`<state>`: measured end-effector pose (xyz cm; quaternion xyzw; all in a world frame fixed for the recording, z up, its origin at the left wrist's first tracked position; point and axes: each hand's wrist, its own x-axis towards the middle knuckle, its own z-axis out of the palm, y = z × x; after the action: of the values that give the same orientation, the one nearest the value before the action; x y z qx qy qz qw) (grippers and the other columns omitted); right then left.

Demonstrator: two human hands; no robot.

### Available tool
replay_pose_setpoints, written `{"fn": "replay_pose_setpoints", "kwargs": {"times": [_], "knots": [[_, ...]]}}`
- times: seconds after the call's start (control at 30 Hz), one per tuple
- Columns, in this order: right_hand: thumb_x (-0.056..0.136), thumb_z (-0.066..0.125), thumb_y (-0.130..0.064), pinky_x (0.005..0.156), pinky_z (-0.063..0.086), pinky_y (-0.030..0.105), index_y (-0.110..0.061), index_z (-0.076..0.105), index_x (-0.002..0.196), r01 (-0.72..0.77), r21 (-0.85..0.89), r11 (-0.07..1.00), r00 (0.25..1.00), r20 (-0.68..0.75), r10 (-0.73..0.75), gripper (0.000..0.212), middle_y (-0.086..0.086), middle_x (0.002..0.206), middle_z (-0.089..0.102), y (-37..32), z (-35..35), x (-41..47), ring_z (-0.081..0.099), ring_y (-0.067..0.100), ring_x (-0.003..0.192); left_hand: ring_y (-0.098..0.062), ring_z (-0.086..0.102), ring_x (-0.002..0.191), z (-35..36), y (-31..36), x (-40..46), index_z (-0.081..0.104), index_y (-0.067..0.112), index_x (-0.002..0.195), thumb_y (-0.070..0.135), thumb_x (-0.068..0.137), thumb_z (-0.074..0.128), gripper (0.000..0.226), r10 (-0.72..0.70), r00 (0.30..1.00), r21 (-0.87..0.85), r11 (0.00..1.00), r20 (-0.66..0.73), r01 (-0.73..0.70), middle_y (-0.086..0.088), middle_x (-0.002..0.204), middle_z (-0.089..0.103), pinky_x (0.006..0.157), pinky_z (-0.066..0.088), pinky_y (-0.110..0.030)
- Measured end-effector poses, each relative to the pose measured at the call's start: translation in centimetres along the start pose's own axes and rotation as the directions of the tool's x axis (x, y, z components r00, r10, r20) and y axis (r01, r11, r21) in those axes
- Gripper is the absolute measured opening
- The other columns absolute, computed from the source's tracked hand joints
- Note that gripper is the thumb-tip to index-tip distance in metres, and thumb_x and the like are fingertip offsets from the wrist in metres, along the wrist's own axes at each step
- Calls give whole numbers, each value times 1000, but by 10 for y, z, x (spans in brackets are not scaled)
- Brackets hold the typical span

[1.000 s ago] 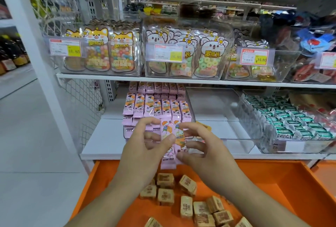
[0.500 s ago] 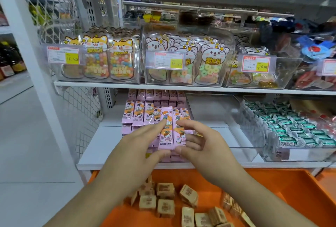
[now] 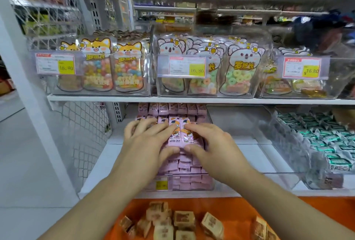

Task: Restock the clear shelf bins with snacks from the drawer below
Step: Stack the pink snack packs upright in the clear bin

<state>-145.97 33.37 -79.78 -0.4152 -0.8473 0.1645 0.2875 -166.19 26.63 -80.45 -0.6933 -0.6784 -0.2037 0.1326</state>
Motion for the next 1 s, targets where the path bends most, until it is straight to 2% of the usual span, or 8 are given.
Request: {"fn": "replay_pose_setpoints", "kwargs": {"times": [0.1,0.2,0.37,0.57,0.7,0.83,1.0], "knots": [[95,72,-43,118,31,23,-42,54,147,8,-8,1000,1000,13,-7,55,-10,150,52,7,7,1,38,8,145,-24,39,142,6,-2,1,58,41,143,71,90,49,61,-25,999,-67,997,38,28,7,147,56,113,21,-43],[96,71,-40,119,31,25,-36,56,148,68,-32,997,998,5,-68,54,-13,146,56,11,11,4,40,9,142,-23,25,151,9,-2,1,46,43,152,66,94,55,63,-60,996,-128,989,63,67,2,161,40,121,17,-45],[99,67,-42,118,32,28,-34,50,153,47,-35,998,999,-2,-47,57,-12,145,50,14,14,5,38,9,139,-22,30,149,9,1,1,40,41,156,67,93,52,69,-72,996,-71,995,52,76,3,160,40,122,18,-45],[101,64,-38,121,31,33,-32,43,156,50,-52,997,999,-16,-51,59,-12,150,50,10,18,5,34,9,143,-24,47,138,13,1,2,57,33,145,64,91,58,61,-82,997,-45,996,6,82,2,144,57,115,31,-45],[102,61,-39,125,27,38,-31,39,159,76,-87,993,997,21,-74,61,-13,155,47,9,17,4,28,14,149,-26,42,143,16,1,1,55,33,147,69,93,39,66,-62,998,22,998,5,62,0,149,55,116,24,-43],[104,54,-45,129,16,39,-37,26,163,35,-132,991,997,77,-25,65,-13,166,32,5,12,-1,12,17,156,-20,20,155,13,0,-6,31,41,159,76,95,23,74,-49,998,30,998,33,48,6,165,35,122,11,-41],[105,54,-46,129,16,39,-39,23,164,45,-95,994,996,82,-38,67,-14,166,29,2,6,-9,9,14,156,-17,18,155,4,0,-19,26,42,161,74,97,31,71,-45,999,-23,999,24,46,9,166,32,121,8,-36]]}}
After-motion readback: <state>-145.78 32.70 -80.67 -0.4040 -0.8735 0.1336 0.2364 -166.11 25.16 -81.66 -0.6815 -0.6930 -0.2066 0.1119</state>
